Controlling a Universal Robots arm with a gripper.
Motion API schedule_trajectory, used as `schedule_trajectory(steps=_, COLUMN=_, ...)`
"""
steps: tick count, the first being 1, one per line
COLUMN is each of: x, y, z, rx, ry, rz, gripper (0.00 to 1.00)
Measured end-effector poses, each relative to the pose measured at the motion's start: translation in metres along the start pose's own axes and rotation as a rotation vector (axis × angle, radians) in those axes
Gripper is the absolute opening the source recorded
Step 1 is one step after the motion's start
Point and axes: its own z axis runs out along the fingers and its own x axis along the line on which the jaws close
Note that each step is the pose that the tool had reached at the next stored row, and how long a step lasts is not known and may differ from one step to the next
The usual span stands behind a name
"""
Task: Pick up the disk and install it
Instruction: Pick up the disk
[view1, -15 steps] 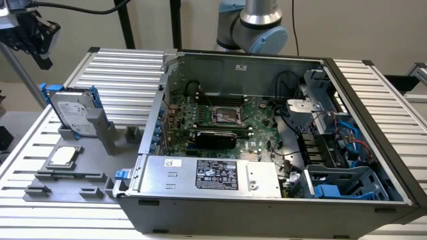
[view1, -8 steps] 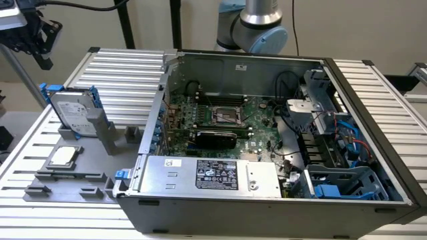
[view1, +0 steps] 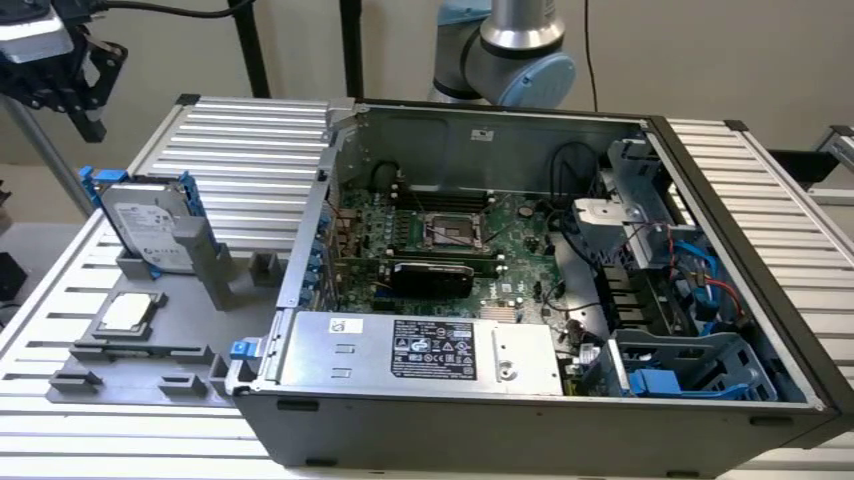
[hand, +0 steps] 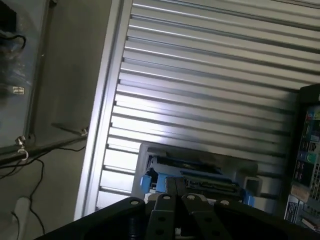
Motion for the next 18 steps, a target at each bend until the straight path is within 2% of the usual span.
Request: schedule_trajectory(steps=18, x=-0.0009, y=-0.0007, z=0.0103, rx=-0.0028, ry=0.0135, rz=-0.295, gripper=0.00)
